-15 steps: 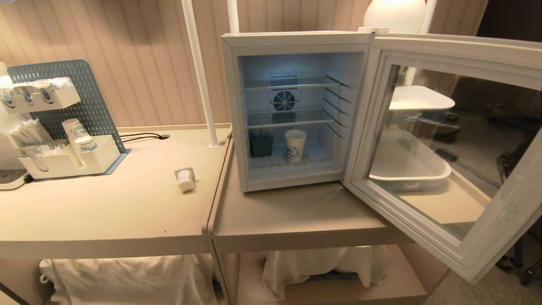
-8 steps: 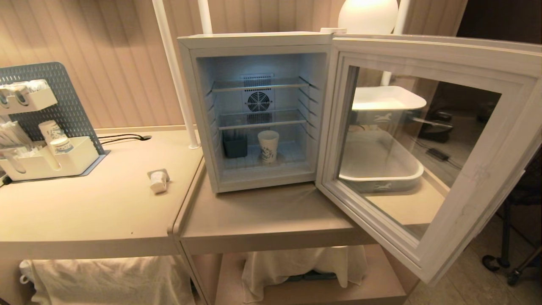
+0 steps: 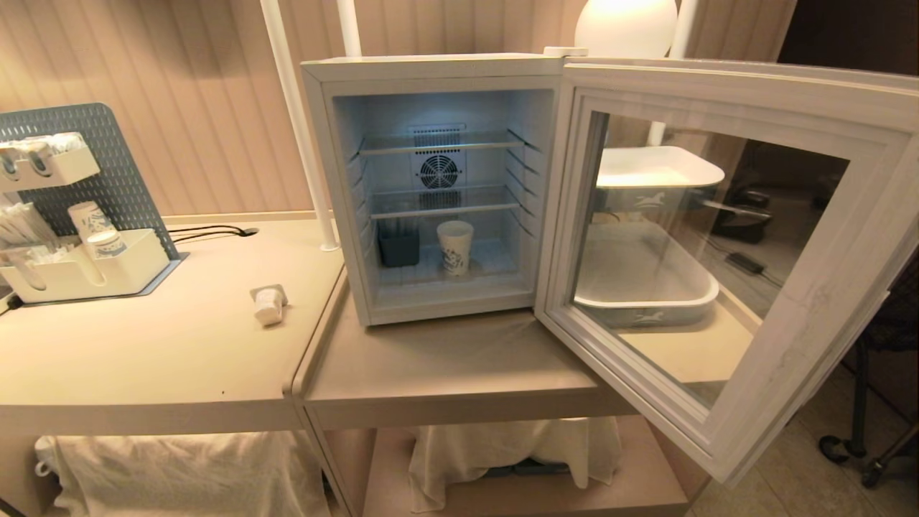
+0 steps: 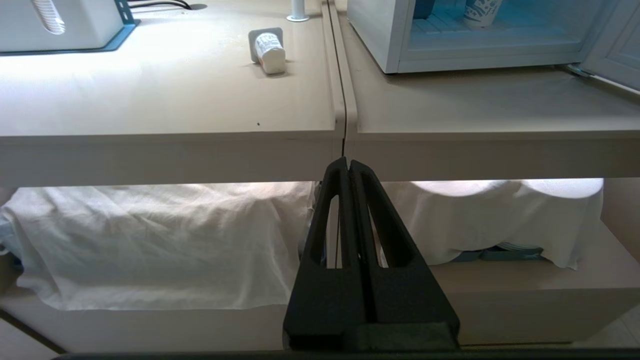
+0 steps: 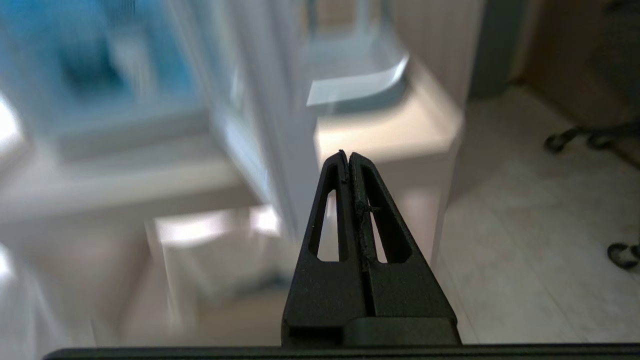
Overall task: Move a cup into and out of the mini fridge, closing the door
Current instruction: Close the freezer door
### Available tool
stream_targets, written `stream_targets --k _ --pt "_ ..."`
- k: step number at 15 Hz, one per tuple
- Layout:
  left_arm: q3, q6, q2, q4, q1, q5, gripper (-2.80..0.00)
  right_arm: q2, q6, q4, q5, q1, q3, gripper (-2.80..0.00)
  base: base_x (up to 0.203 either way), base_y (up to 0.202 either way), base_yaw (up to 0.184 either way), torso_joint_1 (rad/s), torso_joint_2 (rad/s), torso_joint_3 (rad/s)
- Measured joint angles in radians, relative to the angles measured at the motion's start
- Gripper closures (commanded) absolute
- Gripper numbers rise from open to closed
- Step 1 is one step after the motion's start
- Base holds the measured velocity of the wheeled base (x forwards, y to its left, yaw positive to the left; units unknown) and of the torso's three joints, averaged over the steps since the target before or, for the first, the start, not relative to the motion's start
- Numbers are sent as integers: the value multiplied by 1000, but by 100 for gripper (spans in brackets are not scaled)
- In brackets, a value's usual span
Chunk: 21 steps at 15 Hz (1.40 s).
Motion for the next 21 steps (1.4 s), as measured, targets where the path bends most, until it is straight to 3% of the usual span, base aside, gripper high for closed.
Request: stream_targets --k 4,7,8,9,12,13,15,16,18,21 --pt "1 -2 0 -3 0 0 0 453 167 -43 -126 -76 -355 0 0 0 0 0 0 0" --pt "1 -1 0 -3 0 0 0 921 249 -138 -95 -215 -582 0 0 0 0 0 0 0" --pt "1 -2 0 -3 1 0 0 1065 272 -184 -27 -278 -647 0 0 0 0 0 0 0" --pt "1 -3 0 -3 1 0 0 1197 292 -235 92 -344 -702 0 0 0 0 0 0 0" --pt "1 -3 0 -3 0 0 0 1419 322 -348 595 -499 -794 0 0 0 0 0 0 0" --pt "1 -3 0 -3 0 0 0 1465 325 -374 807 -543 -813 0 0 0 0 0 0 0" --pt "1 -3 0 -3 1 0 0 1517 333 -409 1168 -589 -814 0 0 0 0 0 0 0" --pt "1 -3 0 -3 1 0 0 1526 336 -414 1312 -580 -789 0 0 0 0 0 0 0" --pt "1 -3 0 -3 1 0 0 1522 334 -417 1423 -537 -735 0 0 0 0 0 0 0" --pt "1 -3 0 -4 0 0 0 1495 330 -419 1341 -442 -663 0 0 0 0 0 0 0"
